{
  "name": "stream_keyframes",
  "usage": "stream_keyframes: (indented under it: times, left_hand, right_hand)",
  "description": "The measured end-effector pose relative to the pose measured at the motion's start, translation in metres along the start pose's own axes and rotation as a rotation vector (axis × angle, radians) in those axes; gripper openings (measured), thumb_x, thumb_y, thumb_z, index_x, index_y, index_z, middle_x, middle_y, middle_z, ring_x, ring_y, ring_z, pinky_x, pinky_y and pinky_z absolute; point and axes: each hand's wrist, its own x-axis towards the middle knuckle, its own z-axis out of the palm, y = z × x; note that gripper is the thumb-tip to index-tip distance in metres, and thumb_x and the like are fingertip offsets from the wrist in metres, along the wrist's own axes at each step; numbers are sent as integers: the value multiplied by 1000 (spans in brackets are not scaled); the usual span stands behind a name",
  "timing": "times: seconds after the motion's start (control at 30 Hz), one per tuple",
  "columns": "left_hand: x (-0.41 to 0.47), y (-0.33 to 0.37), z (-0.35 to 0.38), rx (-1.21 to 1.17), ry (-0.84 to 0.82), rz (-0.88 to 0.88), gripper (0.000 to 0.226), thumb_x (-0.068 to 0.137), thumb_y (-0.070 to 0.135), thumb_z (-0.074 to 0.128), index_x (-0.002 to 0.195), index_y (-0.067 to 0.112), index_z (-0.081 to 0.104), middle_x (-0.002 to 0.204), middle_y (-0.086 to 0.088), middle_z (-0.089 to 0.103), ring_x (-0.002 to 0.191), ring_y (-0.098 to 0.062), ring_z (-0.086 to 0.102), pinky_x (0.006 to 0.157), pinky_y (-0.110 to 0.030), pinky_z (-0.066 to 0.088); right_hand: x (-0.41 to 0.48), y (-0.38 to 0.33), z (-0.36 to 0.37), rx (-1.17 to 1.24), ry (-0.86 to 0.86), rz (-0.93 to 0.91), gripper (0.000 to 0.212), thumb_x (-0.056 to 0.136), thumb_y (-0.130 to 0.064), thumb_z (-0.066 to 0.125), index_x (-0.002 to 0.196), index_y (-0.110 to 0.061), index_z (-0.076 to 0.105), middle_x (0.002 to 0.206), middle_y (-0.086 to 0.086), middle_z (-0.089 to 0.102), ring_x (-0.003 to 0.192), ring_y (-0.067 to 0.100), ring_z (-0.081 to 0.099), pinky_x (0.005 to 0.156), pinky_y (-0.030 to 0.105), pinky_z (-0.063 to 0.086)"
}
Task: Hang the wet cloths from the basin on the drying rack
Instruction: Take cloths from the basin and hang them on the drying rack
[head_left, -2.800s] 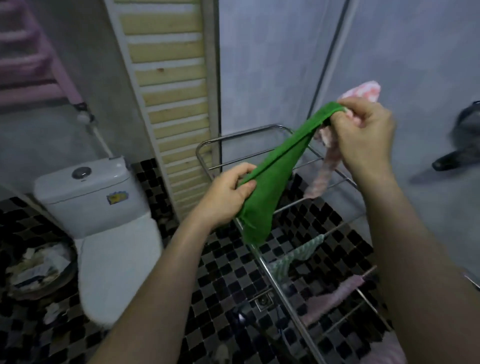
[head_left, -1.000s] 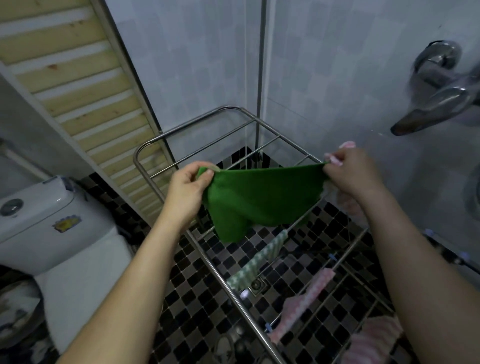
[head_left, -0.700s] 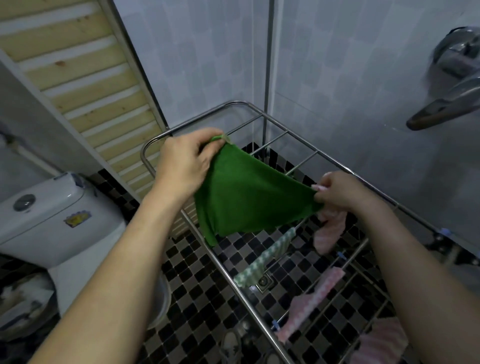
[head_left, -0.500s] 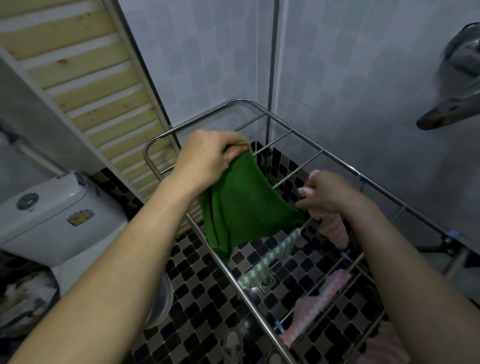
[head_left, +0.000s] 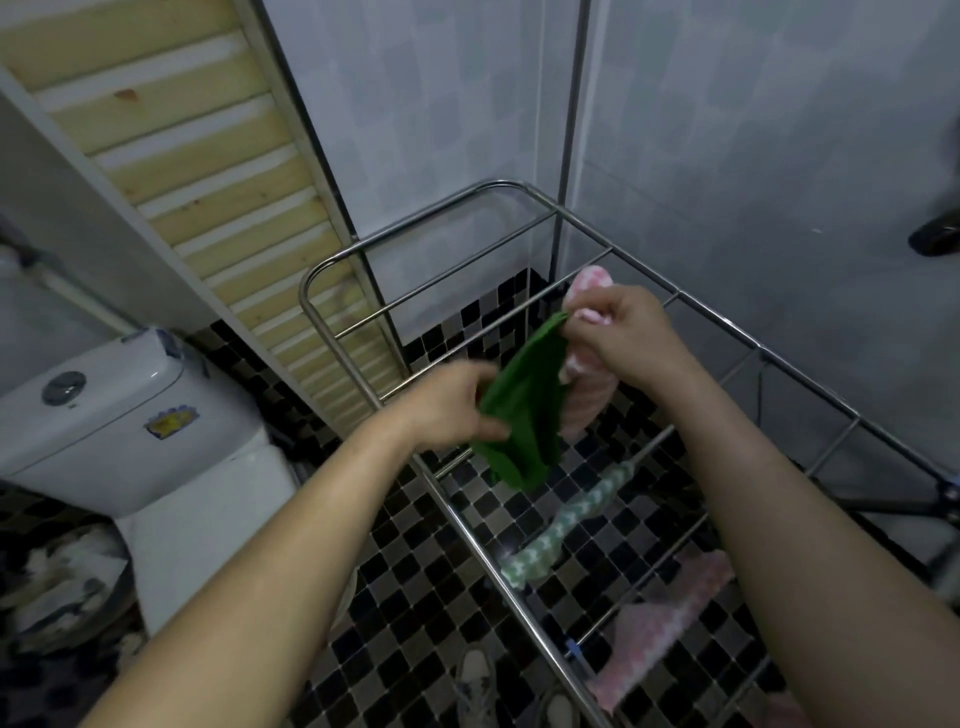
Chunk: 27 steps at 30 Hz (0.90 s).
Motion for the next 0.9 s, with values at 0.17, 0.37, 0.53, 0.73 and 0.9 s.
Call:
stream_keyframes:
  times: [0.17, 0.37, 0.53, 0.73, 0.9]
  left_hand:
    - [-21, -32, -8, 29, 22, -55, 14, 80, 10, 66, 76, 21, 58, 75, 2, 55, 68, -14, 52, 64, -32, 42]
    - [-31, -46, -23, -443, 149, 14, 11, 97, 8, 52, 98, 18, 56, 75, -6, 58, 64, -18, 53, 53, -24, 44]
    - [-12, -61, -36, 11, 545, 37, 3, 89, 26, 66, 91, 23, 66, 70, 10, 56, 64, -6, 51, 55, -20, 39]
    - [32, -80, -22, 425, 594, -51, 25, 91, 42, 59, 102, 20, 66, 95, -4, 60, 89, -25, 58, 68, -33, 44]
    - [35, -82, -6, 474, 554, -57, 42, 85, 40, 68, 121, 23, 57, 109, -5, 50, 106, -25, 47, 87, -39, 42]
  right_hand:
    - [-1, 15, -3, -68, -31, 55, 12, 84, -10, 65, 82, -17, 74, 76, 3, 67, 72, 13, 61, 57, 10, 44]
    - [9, 18, -7, 53, 83, 130, 10, 83, -9, 68, 84, -16, 74, 76, 4, 66, 70, 11, 58, 62, 14, 48]
    - [28, 24, 7, -106, 137, 105, 9, 83, -17, 70, 74, -18, 68, 70, 2, 62, 71, 17, 58, 66, 26, 44]
    - [54, 34, 46, -312, 204, 202, 16, 88, -22, 61, 74, -15, 65, 54, -10, 53, 47, -8, 53, 43, 8, 31]
    - [56, 53, 43, -391, 80, 289, 14, 82, -18, 61, 83, -9, 71, 88, 8, 61, 82, 26, 59, 66, 26, 38]
